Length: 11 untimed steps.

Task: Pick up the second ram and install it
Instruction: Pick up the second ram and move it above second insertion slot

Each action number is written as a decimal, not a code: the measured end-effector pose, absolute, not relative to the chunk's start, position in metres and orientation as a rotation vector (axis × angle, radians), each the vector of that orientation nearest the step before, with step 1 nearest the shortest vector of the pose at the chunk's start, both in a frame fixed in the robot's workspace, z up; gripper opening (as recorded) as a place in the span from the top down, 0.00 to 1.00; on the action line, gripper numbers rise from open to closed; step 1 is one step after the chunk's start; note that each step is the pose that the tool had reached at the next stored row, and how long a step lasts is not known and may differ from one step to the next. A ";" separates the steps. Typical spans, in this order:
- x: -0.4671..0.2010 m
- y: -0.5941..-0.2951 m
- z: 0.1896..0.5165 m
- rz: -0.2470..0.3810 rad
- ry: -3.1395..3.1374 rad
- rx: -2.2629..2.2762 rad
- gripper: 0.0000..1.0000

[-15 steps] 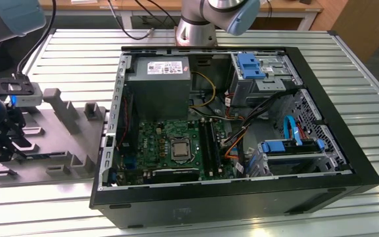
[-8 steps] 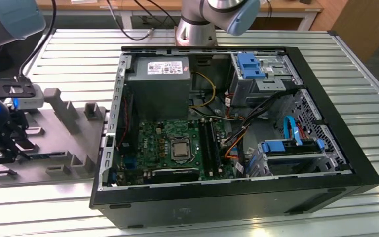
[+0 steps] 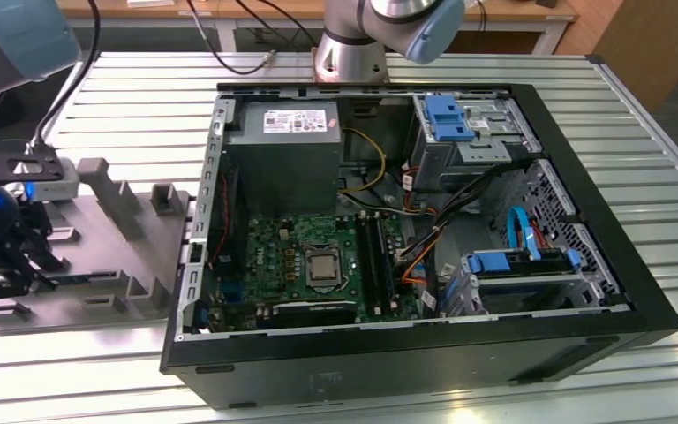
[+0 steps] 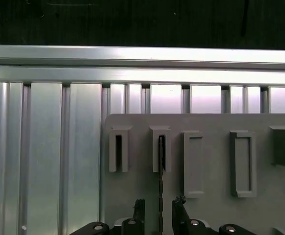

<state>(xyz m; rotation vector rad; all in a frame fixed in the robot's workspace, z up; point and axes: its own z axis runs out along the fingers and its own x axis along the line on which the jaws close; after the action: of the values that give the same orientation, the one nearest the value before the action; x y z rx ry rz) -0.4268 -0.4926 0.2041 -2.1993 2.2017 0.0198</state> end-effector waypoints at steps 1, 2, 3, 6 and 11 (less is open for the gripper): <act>-0.427 -0.493 0.203 0.019 2.201 -2.199 0.64; -0.428 -0.493 0.201 0.018 2.201 -2.199 0.64; -0.428 -0.493 0.200 0.018 2.201 -2.199 0.64; -0.428 -0.493 0.199 0.018 2.201 -2.199 0.64; -0.429 -0.491 0.198 0.017 2.201 -2.198 0.64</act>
<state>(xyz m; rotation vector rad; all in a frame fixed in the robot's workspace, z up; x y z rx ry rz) -0.4285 -0.4911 0.1984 -2.1982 2.2008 0.0174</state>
